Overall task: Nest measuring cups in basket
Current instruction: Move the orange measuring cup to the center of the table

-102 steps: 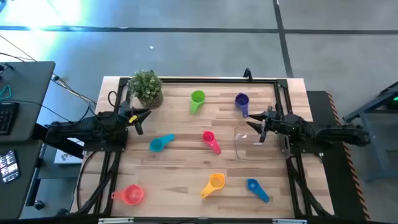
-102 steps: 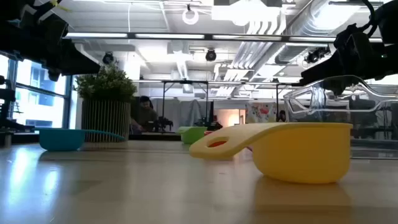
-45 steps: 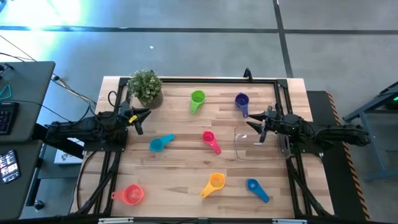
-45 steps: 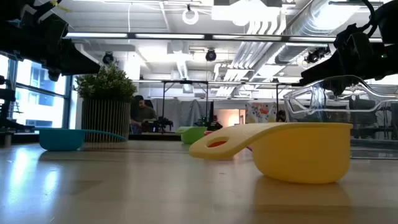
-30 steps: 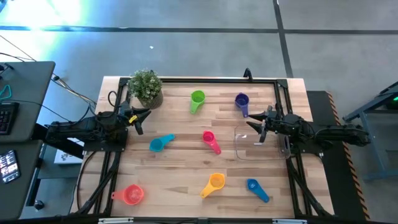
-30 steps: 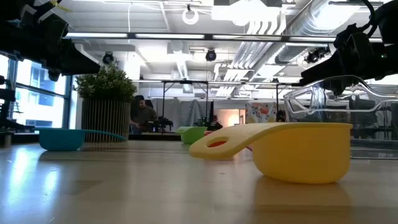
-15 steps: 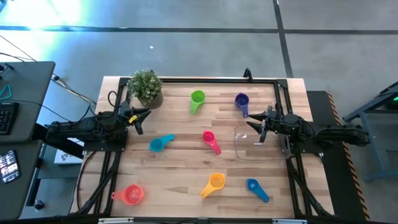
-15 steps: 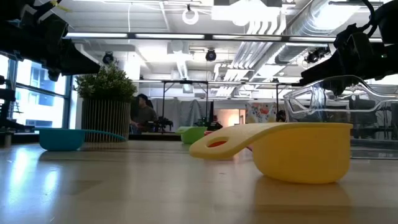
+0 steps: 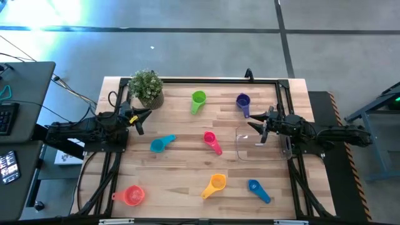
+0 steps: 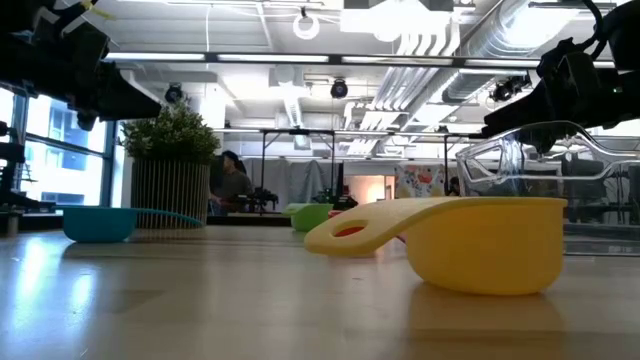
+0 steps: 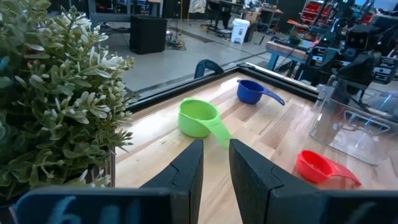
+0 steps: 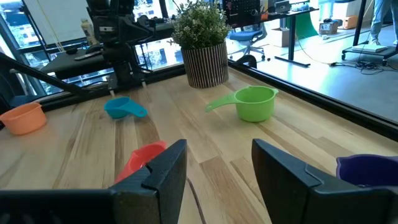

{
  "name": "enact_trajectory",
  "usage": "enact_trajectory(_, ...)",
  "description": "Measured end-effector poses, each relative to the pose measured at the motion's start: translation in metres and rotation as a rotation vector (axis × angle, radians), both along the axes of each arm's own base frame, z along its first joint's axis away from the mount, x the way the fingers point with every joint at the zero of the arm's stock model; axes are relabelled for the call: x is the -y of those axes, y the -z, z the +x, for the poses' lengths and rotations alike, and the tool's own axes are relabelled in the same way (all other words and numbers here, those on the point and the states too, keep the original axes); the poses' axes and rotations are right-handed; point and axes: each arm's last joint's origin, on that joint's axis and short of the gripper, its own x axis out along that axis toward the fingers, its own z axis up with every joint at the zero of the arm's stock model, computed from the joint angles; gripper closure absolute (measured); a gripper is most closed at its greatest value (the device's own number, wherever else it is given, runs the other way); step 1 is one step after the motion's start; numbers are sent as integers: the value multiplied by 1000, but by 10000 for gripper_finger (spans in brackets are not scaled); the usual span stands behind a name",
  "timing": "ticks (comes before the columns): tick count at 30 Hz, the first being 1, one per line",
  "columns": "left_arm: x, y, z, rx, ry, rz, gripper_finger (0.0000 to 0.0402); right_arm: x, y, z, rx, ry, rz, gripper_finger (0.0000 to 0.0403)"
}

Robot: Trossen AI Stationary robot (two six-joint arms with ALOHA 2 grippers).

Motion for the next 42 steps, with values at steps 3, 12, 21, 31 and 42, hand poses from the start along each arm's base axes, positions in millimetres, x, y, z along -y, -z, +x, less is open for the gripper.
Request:
enact_trajectory(3, 0, -2, 0, 20, 3, 0, 335, 0, 0, 0, 0, 0, 0, 229)
enact_trajectory(12, 1, -29, 0, 98, 55, -6, 335, 0, 0, 0, 0, 0, 0, 229)
enact_trajectory(21, 3, -86, 13, -105, 101, -130, 335, 0, 0, 0, 0, 0, 0, 229)
enact_trajectory(31, 9, -136, 42, -470, 210, -427, 335, 0, 0, 0, 0, 0, 0, 229)
enact_trajectory(42, 33, -129, 63, -762, 387, -808, 335, 0, 0, 0, 0, 0, 0, 229)
